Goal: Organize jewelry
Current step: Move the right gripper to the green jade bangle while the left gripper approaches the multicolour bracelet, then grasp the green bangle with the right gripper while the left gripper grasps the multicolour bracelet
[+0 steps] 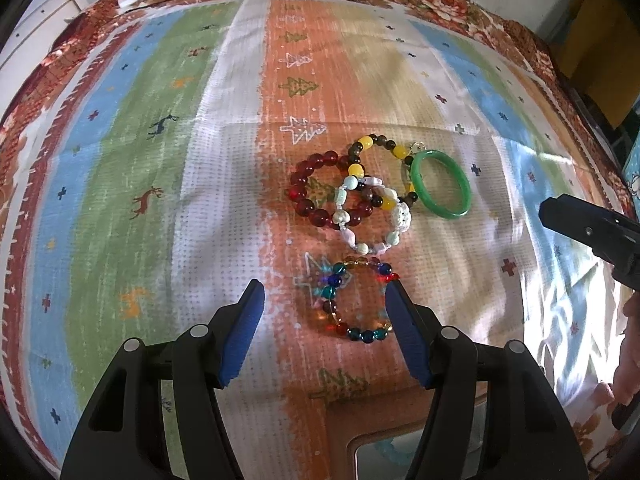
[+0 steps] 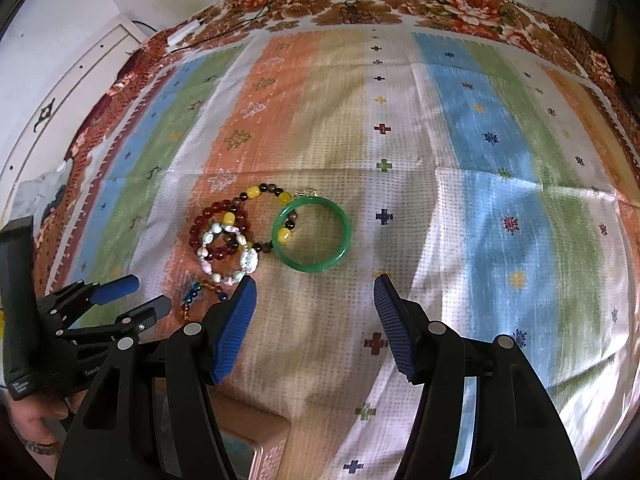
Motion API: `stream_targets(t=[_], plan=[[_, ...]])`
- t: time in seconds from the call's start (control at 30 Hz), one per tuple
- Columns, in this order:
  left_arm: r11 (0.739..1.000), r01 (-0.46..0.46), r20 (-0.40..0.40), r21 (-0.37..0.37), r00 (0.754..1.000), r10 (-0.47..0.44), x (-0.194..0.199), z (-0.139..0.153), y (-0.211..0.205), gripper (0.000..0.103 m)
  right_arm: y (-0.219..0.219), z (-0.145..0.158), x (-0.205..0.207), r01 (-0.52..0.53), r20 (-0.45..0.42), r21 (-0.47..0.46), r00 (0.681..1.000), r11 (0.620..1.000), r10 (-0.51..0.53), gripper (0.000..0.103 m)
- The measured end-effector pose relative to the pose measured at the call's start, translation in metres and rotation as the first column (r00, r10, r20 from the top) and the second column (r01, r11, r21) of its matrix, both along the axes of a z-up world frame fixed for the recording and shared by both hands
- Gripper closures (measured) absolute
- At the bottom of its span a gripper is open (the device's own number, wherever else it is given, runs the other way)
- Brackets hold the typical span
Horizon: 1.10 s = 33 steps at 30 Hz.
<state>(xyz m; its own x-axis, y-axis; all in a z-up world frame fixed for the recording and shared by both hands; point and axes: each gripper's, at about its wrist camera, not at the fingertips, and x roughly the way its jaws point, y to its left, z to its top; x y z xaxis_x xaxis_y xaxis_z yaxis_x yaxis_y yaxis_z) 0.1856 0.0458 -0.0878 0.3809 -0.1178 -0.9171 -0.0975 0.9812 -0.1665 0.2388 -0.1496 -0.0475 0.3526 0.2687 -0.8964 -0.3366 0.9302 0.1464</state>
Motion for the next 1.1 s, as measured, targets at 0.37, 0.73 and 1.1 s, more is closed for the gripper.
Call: stream_targets(t=[0.37,0.73,1.1], plan=[[1.0,0.014,-0.055,-0.014,0.998,-0.014,0.014,-0.017,0.0,0.04,0.007,-0.028,0.028,0.011,-0.067,-0.037,0.998,0.999,-0.014,0.042],[0.999,0.033,-0.109,-0.019,0.993,-0.035,0.024,-0.037,0.004,0.04,0.013,-0.045,0.045,0.013,-0.101,-0.059,0.995,0.998,-0.019,0.042],[0.995,0.096,-0.113,0.02,0.989,-0.093,0.024,-0.04,-0.007,0.041,0.021,-0.068,0.058,0.009,-0.133,-0.101,0.991,0.995,-0.022,0.042]])
